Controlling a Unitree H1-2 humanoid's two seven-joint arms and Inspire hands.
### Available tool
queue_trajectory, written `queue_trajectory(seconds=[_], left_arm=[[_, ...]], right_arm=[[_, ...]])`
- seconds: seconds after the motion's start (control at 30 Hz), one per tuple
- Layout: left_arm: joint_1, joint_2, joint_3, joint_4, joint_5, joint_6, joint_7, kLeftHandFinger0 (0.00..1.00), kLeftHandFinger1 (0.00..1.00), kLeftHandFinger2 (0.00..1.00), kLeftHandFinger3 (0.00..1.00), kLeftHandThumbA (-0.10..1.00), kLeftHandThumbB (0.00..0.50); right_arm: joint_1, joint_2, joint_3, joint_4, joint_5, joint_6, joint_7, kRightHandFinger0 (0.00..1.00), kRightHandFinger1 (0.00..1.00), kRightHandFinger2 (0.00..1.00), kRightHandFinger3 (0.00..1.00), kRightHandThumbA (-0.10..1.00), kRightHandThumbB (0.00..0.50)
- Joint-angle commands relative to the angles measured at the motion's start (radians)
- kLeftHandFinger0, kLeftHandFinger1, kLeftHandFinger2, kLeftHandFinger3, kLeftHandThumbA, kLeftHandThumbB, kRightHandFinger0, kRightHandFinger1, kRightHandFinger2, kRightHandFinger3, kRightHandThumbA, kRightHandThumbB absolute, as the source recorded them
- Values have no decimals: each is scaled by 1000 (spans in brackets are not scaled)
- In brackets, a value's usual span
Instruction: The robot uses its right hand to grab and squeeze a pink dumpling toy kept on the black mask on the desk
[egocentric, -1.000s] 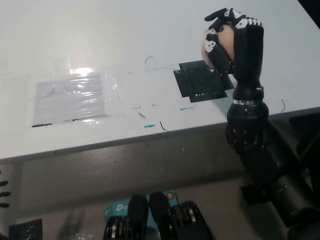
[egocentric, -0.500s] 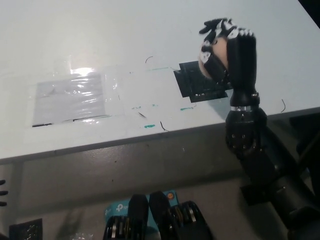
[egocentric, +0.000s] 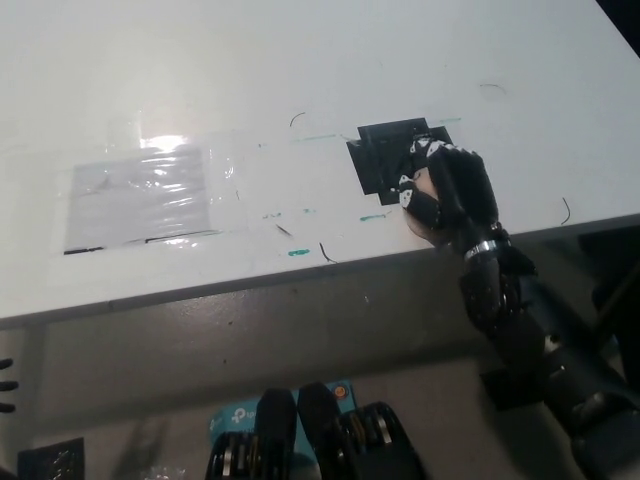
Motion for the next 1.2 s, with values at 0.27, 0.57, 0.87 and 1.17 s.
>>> queue_trajectory(seconds=[0.27, 0.57, 0.87, 1.17], left_arm=[[-14, 32, 0, -24, 2, 4, -10, 697, 799, 887, 994, 1000, 79], [-12, 35, -2, -24, 1, -1, -16, 736, 829, 905, 1000, 1000, 79], [-11, 33, 0, -29, 3, 5, -10, 714, 834, 914, 1000, 1000, 83], [-10, 37, 1, -19, 2, -5, -17, 701, 807, 896, 1000, 1000, 88]], right_arm=[[-15, -13, 8, -169, 25, 199, 210, 1000, 1000, 1000, 1000, 315, 183], [61, -34, 1, -488, -12, 388, 324, 1000, 1000, 1000, 1000, 768, 427], [113, -49, -56, -694, 47, 390, 359, 1000, 1000, 1000, 1000, 666, 353], [277, -107, -165, -1056, 109, 380, 390, 642, 788, 972, 928, 43, 138]])
